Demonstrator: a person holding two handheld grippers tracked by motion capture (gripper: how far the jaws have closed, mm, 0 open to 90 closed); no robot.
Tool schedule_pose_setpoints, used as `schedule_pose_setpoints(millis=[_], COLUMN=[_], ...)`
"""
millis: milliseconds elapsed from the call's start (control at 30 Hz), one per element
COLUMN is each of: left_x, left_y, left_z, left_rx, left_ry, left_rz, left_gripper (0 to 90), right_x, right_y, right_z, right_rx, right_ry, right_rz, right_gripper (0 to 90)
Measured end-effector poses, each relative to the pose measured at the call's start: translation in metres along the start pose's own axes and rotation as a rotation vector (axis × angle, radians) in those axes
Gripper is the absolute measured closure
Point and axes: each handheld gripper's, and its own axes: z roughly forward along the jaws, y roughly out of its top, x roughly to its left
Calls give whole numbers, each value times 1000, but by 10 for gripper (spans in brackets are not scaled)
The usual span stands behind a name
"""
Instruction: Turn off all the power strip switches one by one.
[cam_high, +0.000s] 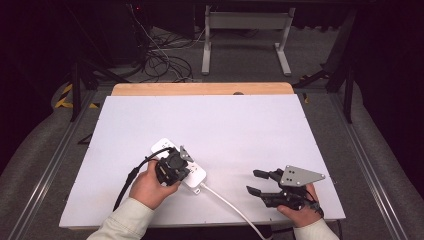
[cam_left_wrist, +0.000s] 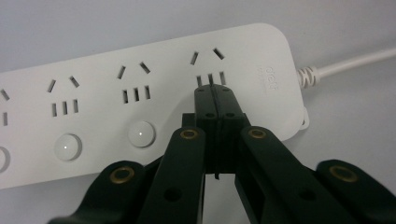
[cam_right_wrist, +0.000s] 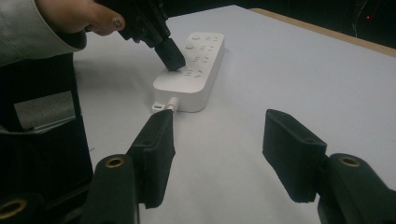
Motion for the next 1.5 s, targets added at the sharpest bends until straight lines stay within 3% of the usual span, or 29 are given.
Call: schedule_pose_setpoints(millis=[67,367,400,500,600,700,933,1067,1500], left_x=[-3,-4,-4,-1,4,10,35,49,51], left_y=[1,2,2,2,1,0,-11,-18,-19], left_z=[1,1,0,-2,-15,-25,-28,-23,-15], left_rx=[8,5,-28,-40,-110,-133,-133,-132,-107], left_ry=[17,22,23,-6,-38,-35,-11,-22,-39], left_rz=[16,17,12,0,-10,-14,-47,-81,-81], left_gripper=[900,900,900,900,900,900,900,900,900], right_x=[0,0,0,0,-1,-2,-2,-2,-2], right_y=[0,0,0,0,-1,-1,-1,-1,-1], right_z=[0,0,0,0,-1,-1,-1,0,0], right_rx=[1,1,-1,1,-4,-2,-1,5,1], right_ry=[0,-2,-2,-4,-5,-6,-7,-5,-4], right_rz=[0,0,2,-2,2,2,2,2,7], right_gripper=[444,444,444,444,445,444,445,444,445])
